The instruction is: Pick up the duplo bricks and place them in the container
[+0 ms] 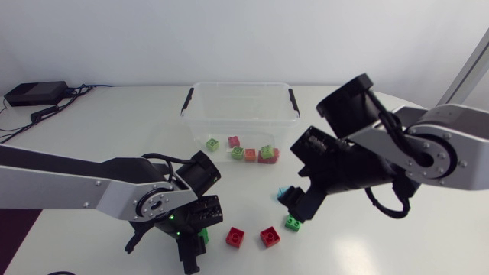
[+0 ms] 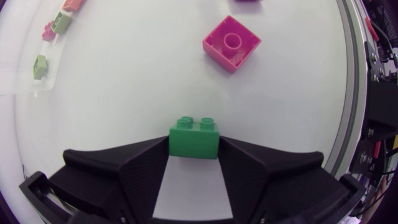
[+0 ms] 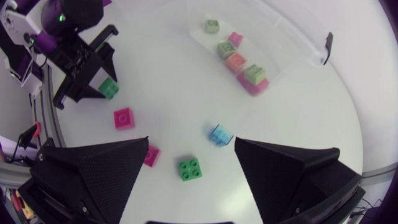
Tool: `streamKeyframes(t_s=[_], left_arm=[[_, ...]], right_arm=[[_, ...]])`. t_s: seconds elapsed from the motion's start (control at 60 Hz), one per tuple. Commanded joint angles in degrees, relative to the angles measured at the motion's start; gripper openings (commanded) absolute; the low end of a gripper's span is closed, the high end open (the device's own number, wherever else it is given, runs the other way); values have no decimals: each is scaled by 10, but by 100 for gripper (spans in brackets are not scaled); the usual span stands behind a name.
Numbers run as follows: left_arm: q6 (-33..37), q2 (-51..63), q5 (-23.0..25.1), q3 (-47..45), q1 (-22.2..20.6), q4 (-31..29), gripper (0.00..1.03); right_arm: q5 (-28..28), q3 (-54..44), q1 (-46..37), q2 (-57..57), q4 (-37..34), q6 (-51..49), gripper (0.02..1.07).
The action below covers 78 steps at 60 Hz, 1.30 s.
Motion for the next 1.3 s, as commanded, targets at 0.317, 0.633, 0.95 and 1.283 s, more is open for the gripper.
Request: streamKeyframes(t_s=[0.317, 0.633, 0.95, 1.283], left_arm=[[-47, -150, 3, 34, 39, 4, 22], [-133, -178, 3, 111, 104, 60, 22], [-243, -96, 3, 202, 155, 152, 22], [-294, 59, -61, 310, 157, 218, 31]], right_arm=[[-7, -85, -13, 93, 50, -104, 101], [-4, -90, -24, 167, 94, -129, 95], [10, -113, -38, 186, 135, -144, 42], [13, -63, -56, 66, 37, -140, 25]])
